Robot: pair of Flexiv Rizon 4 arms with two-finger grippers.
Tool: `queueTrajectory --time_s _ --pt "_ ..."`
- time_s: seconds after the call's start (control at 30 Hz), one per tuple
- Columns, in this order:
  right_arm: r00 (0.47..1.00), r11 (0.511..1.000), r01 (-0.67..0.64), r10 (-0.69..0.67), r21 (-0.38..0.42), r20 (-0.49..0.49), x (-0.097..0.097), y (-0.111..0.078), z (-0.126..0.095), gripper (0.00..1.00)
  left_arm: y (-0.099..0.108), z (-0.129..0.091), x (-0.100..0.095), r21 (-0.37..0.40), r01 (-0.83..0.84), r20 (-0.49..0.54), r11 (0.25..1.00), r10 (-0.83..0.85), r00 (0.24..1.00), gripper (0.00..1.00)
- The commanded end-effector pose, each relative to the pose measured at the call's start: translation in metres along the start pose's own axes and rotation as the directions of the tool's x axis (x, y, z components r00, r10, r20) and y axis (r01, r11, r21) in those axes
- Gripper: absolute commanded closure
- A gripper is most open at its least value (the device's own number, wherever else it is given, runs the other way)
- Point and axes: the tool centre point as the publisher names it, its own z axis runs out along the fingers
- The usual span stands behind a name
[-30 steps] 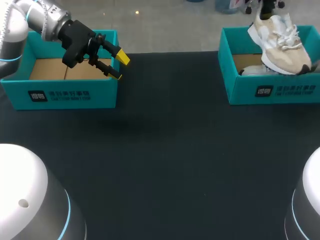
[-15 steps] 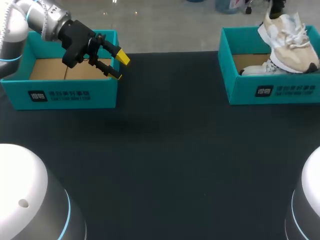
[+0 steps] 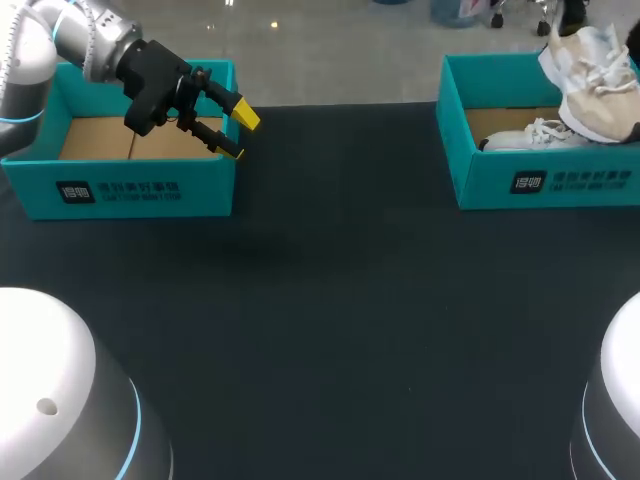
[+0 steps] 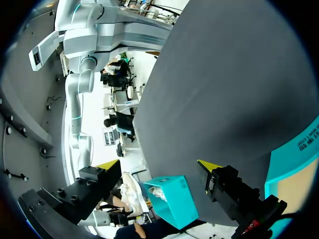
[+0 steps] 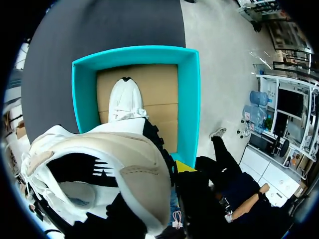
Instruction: Take the shoe out of the shoebox, open the shoe tongue, remove and reinsert the insole, then place the shoe into the shoebox
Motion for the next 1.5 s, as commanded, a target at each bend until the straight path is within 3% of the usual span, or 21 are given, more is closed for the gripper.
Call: queueTrajectory --time_s 0.03,0.27,0.4,0.53,0.67,0.9,0.93,0.97,1.1,1.17,1.27,1.5 --pt "0.999 1.000 -0.012 0.013 0.027 -0.029 -0.024 -0.018 0.017 1.00 0.000 0.000 0.000 0.001 -0.001 -0.004 1.000 0.001 1.000 0.00" --pt "0.984 0.986 -0.159 0.162 0.041 -0.079 -0.041 -0.043 0.033 1.00 0.000 0.000 0.000 0.001 -0.001 -0.004 1.000 0.001 1.000 0.00" --pt "0.923 0.930 -0.359 0.366 0.075 -0.117 -0.045 -0.054 0.033 1.00 0.000 0.000 0.000 0.001 -0.001 -0.004 1.000 0.001 1.000 0.00" --pt "0.759 0.782 -0.611 0.623 0.123 -0.190 -0.042 -0.066 0.030 1.00 0.000 0.000 0.000 0.001 -0.001 -0.004 1.000 0.001 1.000 0.00" --pt "0.564 0.592 -0.787 0.805 0.175 -0.183 -0.036 -0.073 0.029 1.00 0.000 0.000 0.000 0.001 -0.001 -0.004 1.000 0.001 1.000 0.00" --pt "0.271 0.293 -0.922 0.955 0.253 -0.119 -0.024 -0.078 0.034 1.00 0.000 0.000 0.000 0.001 -0.001 -0.004 1.000 0.001 1.000 0.00" --pt "0.205 0.218 -0.936 0.976 0.275 -0.074 -0.021 -0.078 0.035 1.00 0.000 0.000 0.000 0.001 -0.001 -0.004 1.000 0.001 1.000 0.00" --pt "0.180 0.194 -0.942 0.981 0.272 -0.076 -0.019 -0.078 0.035 1.00 0.000 0.000 0.000 0.001 -0.001 -0.004 1.000 0.001 1.000 0.00" --pt "-0.081 -0.100 -0.935 0.994 0.341 0.069 -0.010 -0.087 0.037 1.00 0.000 0.000 0.000 0.001 -0.001 -0.004 1.000 0.001 1.000 0.00" --pt "-0.190 -0.217 -0.909 0.976 0.357 0.110 -0.006 -0.092 0.038 1.00 0.000 0.000 0.000 0.001 -0.001 -0.004 1.000 0.001 1.000 0.00" --pt "-0.243 -0.276 -0.894 0.961 0.354 0.135 -0.005 -0.097 0.035 1.00 0.000 0.000 0.000 0.001 -0.001 -0.004 1.000 0.001 1.000 0.00" --pt "-0.247 -0.267 -0.887 0.964 0.376 0.101 -0.006 -0.097 0.035 1.00 0.000 0.000 0.000 0.001 -0.001 -0.004 1.000 0.001 1.000 0.00"
